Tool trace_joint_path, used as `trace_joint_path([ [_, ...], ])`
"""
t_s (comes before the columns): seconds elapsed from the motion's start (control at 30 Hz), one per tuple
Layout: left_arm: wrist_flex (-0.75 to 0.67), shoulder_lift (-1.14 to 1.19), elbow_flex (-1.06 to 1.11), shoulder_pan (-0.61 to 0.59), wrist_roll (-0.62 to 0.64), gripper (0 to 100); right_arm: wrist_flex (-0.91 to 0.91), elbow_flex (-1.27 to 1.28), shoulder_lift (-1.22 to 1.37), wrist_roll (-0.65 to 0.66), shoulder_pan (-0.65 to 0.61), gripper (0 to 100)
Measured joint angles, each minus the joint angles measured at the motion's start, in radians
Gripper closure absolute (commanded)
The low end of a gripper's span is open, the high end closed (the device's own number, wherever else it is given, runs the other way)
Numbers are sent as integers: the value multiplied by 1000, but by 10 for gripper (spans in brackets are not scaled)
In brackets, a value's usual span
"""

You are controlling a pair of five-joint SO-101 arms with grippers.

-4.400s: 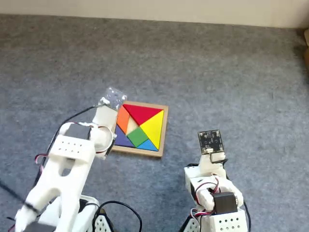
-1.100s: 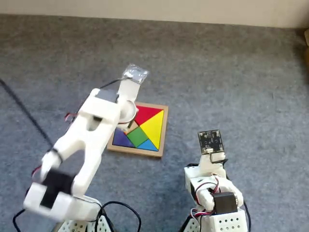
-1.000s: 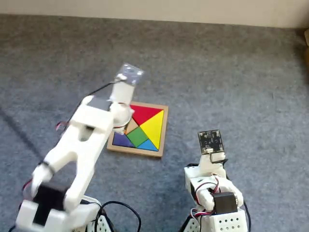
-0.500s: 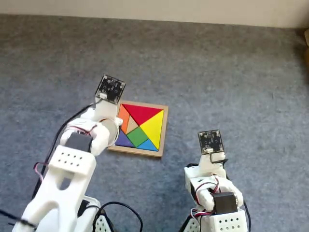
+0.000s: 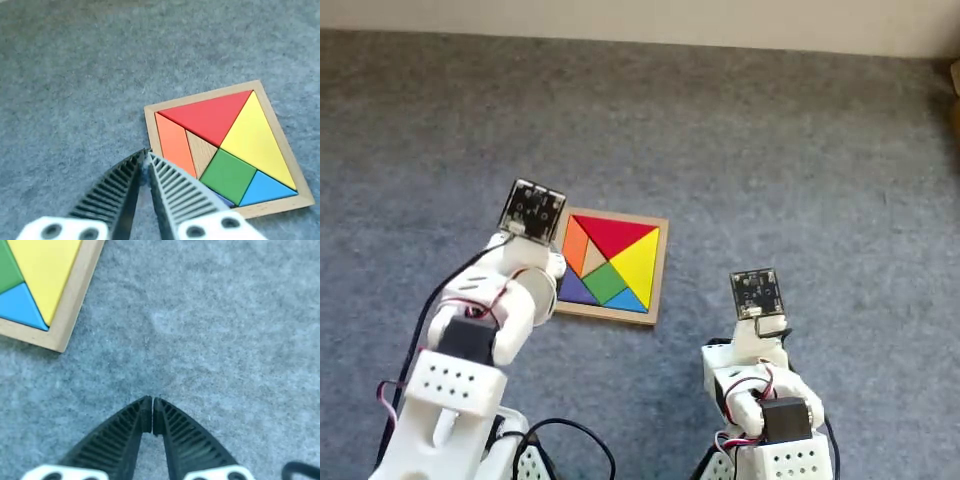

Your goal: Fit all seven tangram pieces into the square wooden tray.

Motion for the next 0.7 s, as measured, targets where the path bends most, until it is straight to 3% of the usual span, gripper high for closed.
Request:
trace_joint_path([
  [0.5,0,-374,163,0,-2,995,0,0,0,0,0,971],
  [0.7,0,-572,293,-69,-3,993,0,0,0,0,0,971],
])
